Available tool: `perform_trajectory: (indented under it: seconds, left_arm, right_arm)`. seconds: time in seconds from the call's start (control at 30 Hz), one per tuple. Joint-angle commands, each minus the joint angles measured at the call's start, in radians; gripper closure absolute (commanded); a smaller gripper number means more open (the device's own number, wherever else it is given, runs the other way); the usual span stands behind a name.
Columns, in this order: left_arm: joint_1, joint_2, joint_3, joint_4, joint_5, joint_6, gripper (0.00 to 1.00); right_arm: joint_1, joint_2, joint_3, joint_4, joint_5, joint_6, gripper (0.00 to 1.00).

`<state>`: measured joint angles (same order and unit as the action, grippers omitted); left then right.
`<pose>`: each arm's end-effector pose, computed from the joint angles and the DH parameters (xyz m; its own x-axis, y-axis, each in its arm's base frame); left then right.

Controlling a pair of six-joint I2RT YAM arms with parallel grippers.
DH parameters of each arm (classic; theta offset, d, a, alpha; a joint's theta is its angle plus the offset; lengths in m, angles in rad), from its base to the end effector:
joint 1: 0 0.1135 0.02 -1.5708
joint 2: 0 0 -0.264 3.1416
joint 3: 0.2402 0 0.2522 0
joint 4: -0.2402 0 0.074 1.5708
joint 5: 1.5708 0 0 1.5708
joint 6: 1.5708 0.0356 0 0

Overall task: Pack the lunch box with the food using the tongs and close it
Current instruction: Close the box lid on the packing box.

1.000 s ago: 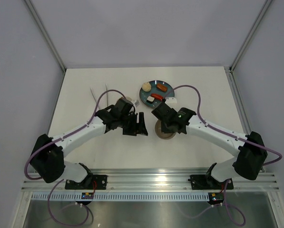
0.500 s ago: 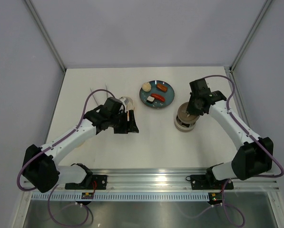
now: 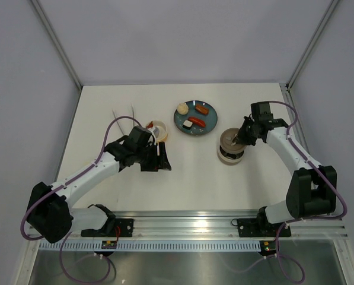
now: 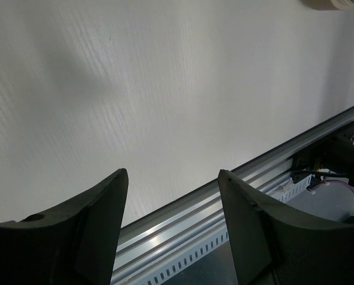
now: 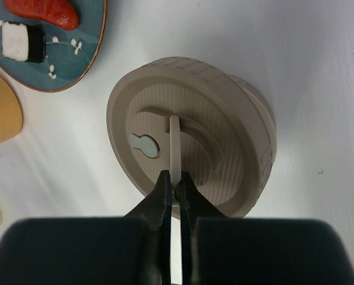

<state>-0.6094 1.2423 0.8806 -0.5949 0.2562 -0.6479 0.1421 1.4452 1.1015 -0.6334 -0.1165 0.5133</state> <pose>0.1979 -0.1492 0.2442 -0.9408 -0.0553 -0.3345 0.1326 0.8481 -0.5129 0.2954 0.0464 0.2587 -0.8155 0.3760 -0.4400 0.2243 0.9061 0.3586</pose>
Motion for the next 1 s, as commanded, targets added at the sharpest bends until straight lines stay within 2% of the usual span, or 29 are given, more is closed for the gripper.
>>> perform_trajectory:
  seconds: [0.0,0.3,0.83,0.97]
  left_arm:
    - [0.003,-0.041,-0.005,0.035,0.009,-0.006,0.34]
    - [0.003,-0.041,-0.006,0.021,-0.014,0.001,0.34]
    - [0.003,-0.023,-0.011,0.02,-0.021,0.005,0.35]
    - [0.002,-0.02,-0.017,0.023,-0.018,0.005,0.35]
  right_arm:
    - [-0.022,0.011,-0.026,0.095,-0.084,0.028,1.0]
    - [-0.024,0.064,-0.057,0.12,-0.091,0.054,1.0]
    - [-0.039,0.018,-0.143,0.132,-0.1,0.099,1.0]
    - [-0.036,-0.002,-0.143,0.109,-0.057,0.09,1.0]
